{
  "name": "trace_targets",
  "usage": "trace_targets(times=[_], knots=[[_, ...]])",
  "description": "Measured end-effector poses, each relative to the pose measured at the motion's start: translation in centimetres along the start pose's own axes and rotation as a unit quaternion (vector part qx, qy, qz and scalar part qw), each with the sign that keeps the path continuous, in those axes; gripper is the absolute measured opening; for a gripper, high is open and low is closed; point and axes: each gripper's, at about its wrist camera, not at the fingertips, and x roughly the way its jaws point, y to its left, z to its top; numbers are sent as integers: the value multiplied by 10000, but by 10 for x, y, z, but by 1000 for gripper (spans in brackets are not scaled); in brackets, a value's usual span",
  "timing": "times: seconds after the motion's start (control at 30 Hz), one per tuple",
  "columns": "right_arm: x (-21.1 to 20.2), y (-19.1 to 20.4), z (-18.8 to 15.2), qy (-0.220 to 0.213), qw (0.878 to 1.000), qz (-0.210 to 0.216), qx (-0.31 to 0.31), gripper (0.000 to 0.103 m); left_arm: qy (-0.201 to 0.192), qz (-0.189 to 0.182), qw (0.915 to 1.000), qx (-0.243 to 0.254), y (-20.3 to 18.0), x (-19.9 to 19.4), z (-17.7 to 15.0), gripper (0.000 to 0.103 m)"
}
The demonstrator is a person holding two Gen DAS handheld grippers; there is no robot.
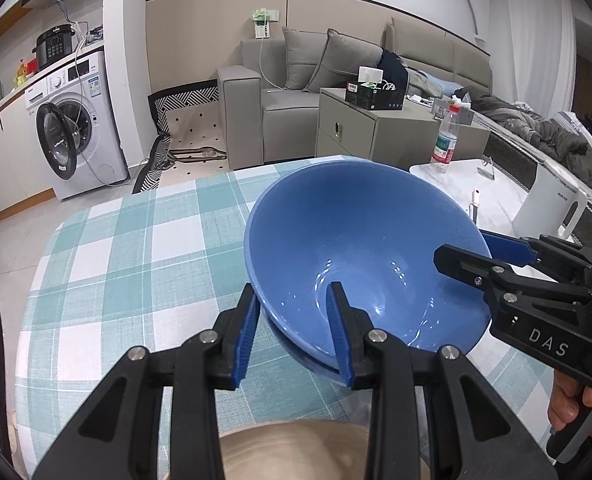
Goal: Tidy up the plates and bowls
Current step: 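Lower the held blue bowl onto the stacked blue bowls, then open both tools to release the bowl on the stack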
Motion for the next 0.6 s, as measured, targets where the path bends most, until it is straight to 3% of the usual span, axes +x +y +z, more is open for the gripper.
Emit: trace_targets(times=[0.6], knots=[[11,7,-8,99,9990,-330,-288,46,148,160,9997,125,-3,12,-4,33]])
